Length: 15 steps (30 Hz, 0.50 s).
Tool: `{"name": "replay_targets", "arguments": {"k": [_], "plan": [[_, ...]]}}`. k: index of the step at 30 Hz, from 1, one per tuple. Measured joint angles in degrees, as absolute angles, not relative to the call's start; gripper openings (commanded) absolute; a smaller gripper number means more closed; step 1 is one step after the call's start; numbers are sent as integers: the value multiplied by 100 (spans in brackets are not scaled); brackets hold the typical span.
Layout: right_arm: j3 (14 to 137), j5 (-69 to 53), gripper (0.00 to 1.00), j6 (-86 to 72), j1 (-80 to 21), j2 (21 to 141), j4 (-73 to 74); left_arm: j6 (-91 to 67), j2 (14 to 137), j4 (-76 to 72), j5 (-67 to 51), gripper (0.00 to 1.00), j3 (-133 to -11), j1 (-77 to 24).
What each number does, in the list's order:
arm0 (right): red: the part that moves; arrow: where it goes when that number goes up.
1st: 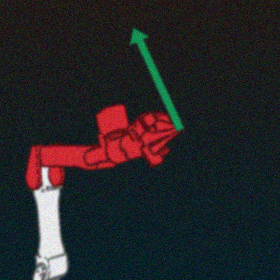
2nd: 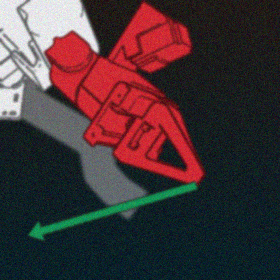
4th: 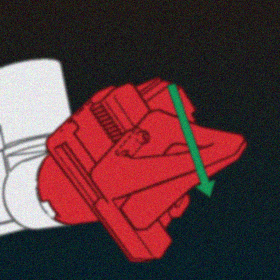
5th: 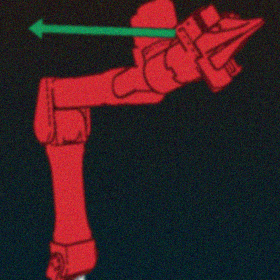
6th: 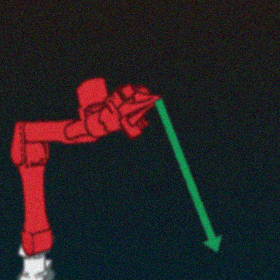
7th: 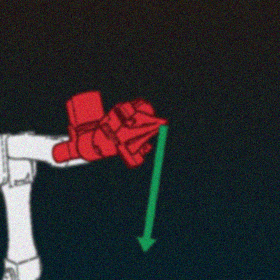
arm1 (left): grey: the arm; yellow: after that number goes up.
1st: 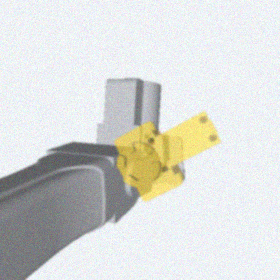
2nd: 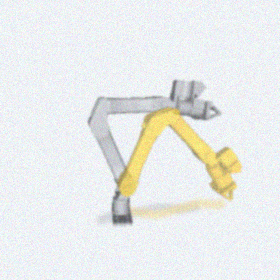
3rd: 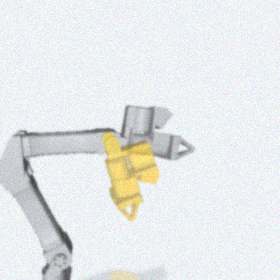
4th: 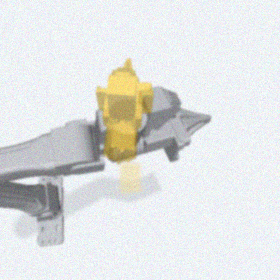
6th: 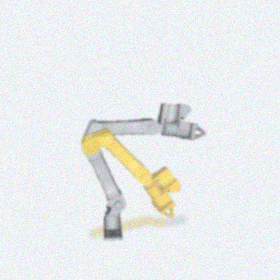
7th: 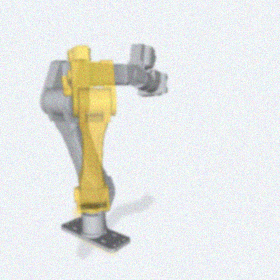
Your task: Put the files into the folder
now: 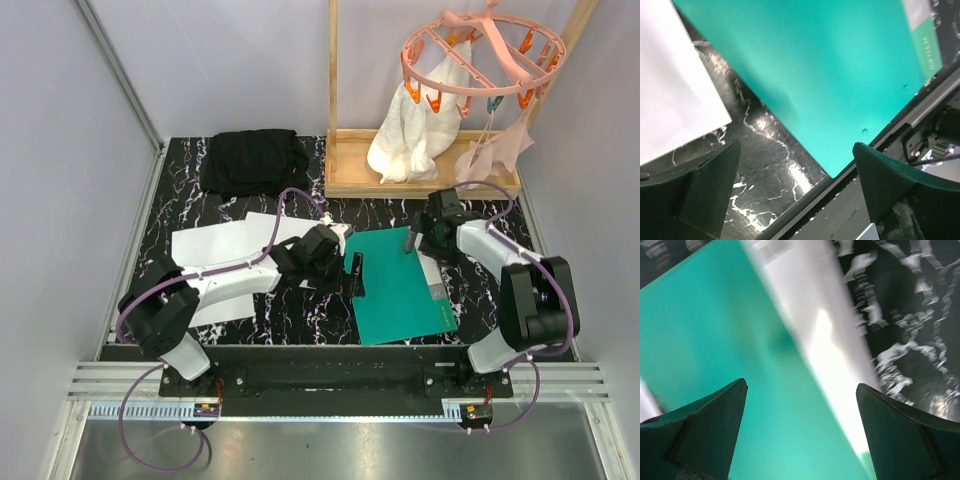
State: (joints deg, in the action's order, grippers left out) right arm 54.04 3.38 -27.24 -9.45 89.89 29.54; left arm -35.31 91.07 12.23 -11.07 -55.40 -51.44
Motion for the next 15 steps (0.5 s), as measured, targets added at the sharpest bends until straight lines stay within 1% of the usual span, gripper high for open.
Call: {"name": "replay_targets", "arguments": {"k": [4, 6, 12, 15], "plan": [[5544, 390, 100, -2681, -1551, 8468, 3271, -3734, 9074, 1048, -1068, 98, -5225, -5146], [5507, 408, 100, -2681, -1656, 8267, 3345, -3837, 9076, 941, -1072, 96, -5116, -5151], [5113, 834, 100, -2775, -1662, 7902, 3614, -4123, 9319, 534, -1083, 89, -5050, -5216], [5043, 1015, 100, -2893, -1420, 7929, 3625, -4224, 9649, 349, -1116, 88, -5054, -5293]]}}
